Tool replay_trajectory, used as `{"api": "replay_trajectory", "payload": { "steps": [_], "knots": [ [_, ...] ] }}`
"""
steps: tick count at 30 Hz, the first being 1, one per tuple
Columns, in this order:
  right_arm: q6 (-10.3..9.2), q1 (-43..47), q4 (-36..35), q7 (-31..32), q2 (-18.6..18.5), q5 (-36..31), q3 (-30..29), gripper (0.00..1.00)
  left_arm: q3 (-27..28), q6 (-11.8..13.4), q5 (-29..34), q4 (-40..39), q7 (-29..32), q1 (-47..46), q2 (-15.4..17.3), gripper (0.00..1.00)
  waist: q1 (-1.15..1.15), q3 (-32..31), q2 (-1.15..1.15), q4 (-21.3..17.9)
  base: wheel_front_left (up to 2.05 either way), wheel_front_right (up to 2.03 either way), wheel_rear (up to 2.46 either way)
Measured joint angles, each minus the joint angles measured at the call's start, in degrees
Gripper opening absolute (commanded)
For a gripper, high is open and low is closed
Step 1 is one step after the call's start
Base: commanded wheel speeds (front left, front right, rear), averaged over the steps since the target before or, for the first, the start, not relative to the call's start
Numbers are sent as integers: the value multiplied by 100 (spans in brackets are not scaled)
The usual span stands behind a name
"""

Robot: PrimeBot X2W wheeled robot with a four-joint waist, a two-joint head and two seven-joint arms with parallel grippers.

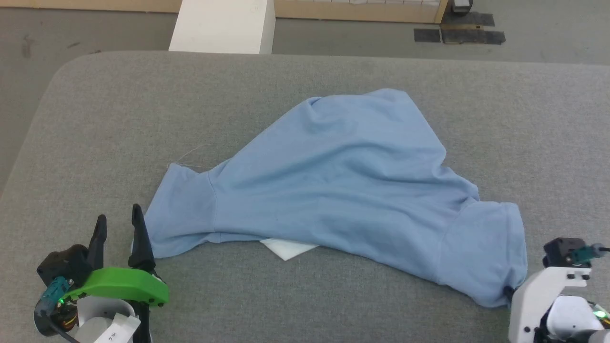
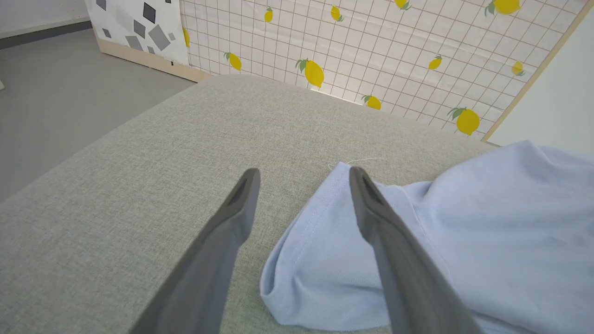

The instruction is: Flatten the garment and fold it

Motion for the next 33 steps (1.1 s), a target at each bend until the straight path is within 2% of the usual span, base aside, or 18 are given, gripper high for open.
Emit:
{"api": "replay_trajectory", "payload": {
  "steps": [8,12,18,21,27,33],
  "knots": [
    [1,-461,-398,-701,32,224,-572,0,-5,18,-1,-62,2,20,14,100,0,-130,0,-72,0,0,0],
    [1,-676,-483,-818,30,247,-733,0,-24,35,-23,-94,71,34,18,100,0,-182,0,-96,0,0,0],
    [1,-687,-456,-803,32,245,-768,0,-154,68,-67,-172,648,40,65,100,0,-209,0,-62,0,0,0],
    [1,-688,-449,-760,31,246,-734,0,-305,123,-99,-252,1457,-8,229,100,0,-172,0,-25,0,0,0],
    [1,-697,-449,-709,30,246,-622,0,-526,480,-120,-402,3502,-341,665,100,0,-65,0,29,0,0,0],
    [0,-766,-493,-659,32,246,-523,0,-884,506,-179,-417,5319,-711,1015,100,0,110,0,53,0,0,0]
  ]
}}
